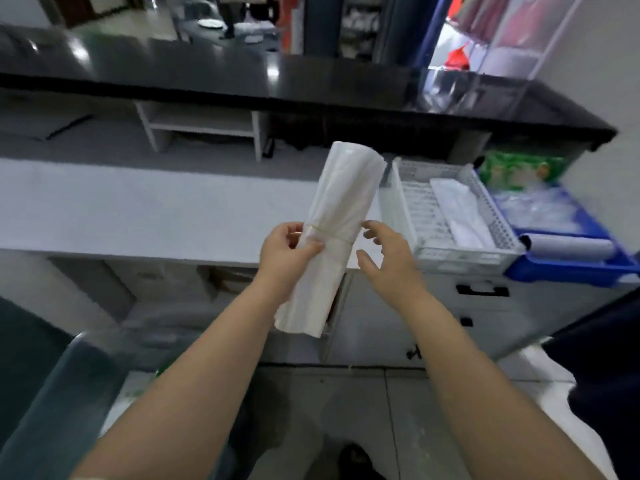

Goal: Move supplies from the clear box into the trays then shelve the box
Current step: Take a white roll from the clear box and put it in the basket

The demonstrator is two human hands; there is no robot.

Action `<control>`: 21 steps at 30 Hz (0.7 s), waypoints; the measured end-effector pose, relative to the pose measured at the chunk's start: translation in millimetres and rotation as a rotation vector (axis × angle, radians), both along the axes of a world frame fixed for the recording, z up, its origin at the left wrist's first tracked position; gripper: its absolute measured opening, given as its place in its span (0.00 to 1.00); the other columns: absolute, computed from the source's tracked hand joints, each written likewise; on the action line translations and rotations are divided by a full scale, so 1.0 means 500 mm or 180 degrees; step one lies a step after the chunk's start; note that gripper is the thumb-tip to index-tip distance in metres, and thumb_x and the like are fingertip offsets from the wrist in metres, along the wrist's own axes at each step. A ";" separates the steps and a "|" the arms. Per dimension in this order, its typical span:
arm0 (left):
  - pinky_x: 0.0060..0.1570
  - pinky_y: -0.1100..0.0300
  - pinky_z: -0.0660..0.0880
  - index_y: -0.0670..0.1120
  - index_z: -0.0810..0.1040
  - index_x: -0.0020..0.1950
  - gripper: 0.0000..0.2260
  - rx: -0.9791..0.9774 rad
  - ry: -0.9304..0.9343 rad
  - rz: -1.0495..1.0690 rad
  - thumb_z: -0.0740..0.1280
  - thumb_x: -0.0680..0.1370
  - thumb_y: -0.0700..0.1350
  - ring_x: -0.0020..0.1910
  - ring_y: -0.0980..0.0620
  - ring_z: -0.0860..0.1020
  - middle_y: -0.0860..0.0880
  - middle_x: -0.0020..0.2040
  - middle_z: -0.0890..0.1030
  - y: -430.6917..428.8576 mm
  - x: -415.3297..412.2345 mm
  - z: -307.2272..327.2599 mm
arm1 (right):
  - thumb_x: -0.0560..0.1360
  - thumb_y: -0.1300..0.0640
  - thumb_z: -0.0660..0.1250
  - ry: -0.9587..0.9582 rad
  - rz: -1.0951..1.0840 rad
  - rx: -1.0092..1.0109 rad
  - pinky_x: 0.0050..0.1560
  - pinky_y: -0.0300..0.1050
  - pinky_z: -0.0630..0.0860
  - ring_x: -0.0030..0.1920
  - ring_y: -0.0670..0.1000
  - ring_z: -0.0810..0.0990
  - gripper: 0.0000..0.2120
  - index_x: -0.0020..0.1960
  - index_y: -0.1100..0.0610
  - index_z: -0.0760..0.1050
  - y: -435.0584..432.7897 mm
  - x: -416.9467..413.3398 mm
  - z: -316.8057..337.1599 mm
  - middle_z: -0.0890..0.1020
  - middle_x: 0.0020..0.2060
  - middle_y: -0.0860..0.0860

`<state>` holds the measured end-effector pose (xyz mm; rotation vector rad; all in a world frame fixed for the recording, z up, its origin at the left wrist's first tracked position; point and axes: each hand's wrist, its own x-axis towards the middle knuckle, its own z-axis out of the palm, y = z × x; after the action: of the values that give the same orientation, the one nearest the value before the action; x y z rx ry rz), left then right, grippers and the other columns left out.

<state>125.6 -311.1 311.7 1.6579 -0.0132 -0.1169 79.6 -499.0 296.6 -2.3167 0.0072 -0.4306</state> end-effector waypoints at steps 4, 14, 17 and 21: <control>0.48 0.46 0.81 0.41 0.76 0.59 0.18 -0.0769 0.0609 -0.0456 0.74 0.71 0.39 0.48 0.43 0.83 0.41 0.53 0.83 -0.181 0.036 0.027 | 0.74 0.50 0.69 0.0205 -0.0313 0.1050 0.47 0.40 0.76 0.49 0.46 0.78 0.25 0.68 0.43 0.63 -0.146 0.009 0.041 0.76 0.54 0.44; 0.47 0.47 0.81 0.37 0.76 0.60 0.18 -0.1294 0.1247 -0.0768 0.73 0.72 0.38 0.47 0.40 0.82 0.37 0.54 0.83 -0.564 0.197 0.029 | 0.72 0.66 0.68 0.1152 -0.0158 0.3339 0.41 0.51 0.80 0.47 0.54 0.83 0.20 0.62 0.55 0.73 -0.502 0.171 0.050 0.82 0.51 0.55; 0.42 0.51 0.81 0.37 0.79 0.56 0.14 -0.1108 0.1265 -0.0708 0.72 0.73 0.40 0.45 0.42 0.84 0.39 0.50 0.84 -0.613 0.255 0.006 | 0.72 0.68 0.67 0.1293 -0.0235 0.3423 0.36 0.48 0.80 0.44 0.54 0.82 0.19 0.61 0.56 0.74 -0.551 0.240 0.031 0.82 0.49 0.56; 0.28 0.64 0.75 0.41 0.80 0.48 0.06 -0.0323 0.1190 -0.0632 0.71 0.74 0.43 0.31 0.54 0.82 0.46 0.40 0.83 -0.639 0.351 -0.025 | 0.73 0.68 0.65 0.1488 -0.0370 0.3440 0.35 0.47 0.78 0.39 0.52 0.82 0.18 0.60 0.55 0.74 -0.572 0.327 -0.006 0.83 0.45 0.54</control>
<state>300.9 -630.6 299.4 1.5094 0.0985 -0.5665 243.4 -784.8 293.5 -1.2928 0.4823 0.0877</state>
